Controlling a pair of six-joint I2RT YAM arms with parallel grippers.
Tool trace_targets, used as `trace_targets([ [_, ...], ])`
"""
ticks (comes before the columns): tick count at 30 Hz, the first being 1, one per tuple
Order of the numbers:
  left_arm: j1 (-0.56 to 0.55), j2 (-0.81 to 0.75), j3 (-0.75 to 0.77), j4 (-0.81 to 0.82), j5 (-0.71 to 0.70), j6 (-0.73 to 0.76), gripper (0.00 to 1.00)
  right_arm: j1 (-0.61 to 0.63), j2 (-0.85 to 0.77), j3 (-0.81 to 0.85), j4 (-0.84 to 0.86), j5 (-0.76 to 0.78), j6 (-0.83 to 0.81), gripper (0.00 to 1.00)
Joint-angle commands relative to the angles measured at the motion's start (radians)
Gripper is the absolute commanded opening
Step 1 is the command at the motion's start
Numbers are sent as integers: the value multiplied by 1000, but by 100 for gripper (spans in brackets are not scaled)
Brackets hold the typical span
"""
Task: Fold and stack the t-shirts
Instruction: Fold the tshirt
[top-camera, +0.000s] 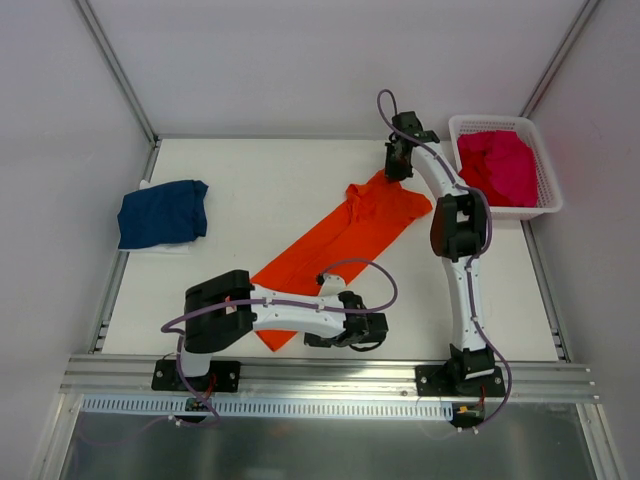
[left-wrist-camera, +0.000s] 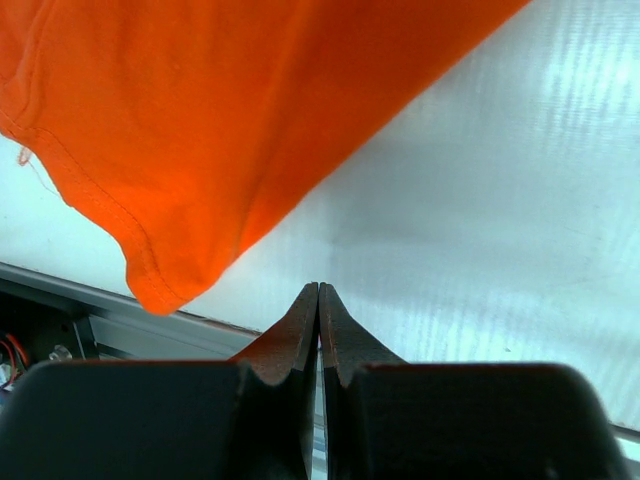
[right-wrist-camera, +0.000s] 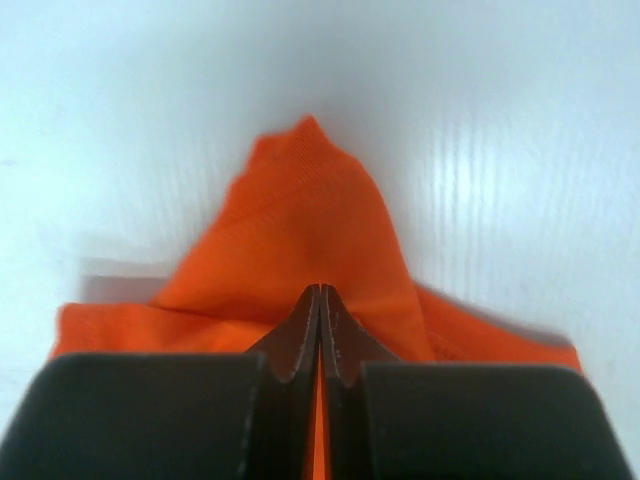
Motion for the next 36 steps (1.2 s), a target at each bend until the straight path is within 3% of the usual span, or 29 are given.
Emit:
trace_targets([
  [1, -18, 5, 50, -36, -10, -3, 0, -31, 29, 107, 58, -158, 40, 0],
  [4, -24, -21, 51, -58, -47, -12, 0, -50, 17, 81, 110, -221, 66, 0],
  [7, -16, -35, 86, -179, -118, -84, 0, -50, -36, 3, 181, -254, 56, 1],
  [11, 11, -66, 126, -400, -248, -196, 0, -41, -251, -202, 302, -226, 1, 4],
  [16, 34, -210, 25, -372, -349, -275, 0, -18, -501, -331, 269, -140, -70, 2],
  [18, 53, -302, -50, -266, -378, -253, 0, -18, -599, -379, 230, -128, -85, 2],
  [21, 74, -443, -208, -43, -388, -84, 0, -10, -716, -503, 218, -134, -104, 2],
  [22, 82, -478, -249, 112, -370, 3, 0, -7, -739, -534, 216, -134, -108, 2],
  [25, 132, -596, -413, 378, -289, 152, 0, 11, -770, -635, 218, -93, -111, 2],
  [28, 165, -669, -527, 523, -229, 226, 0, 30, -716, -681, 198, -71, -118, 0],
  [36, 212, -681, -633, 652, -170, 307, 0, 71, -534, -678, 187, -65, -84, 0],
])
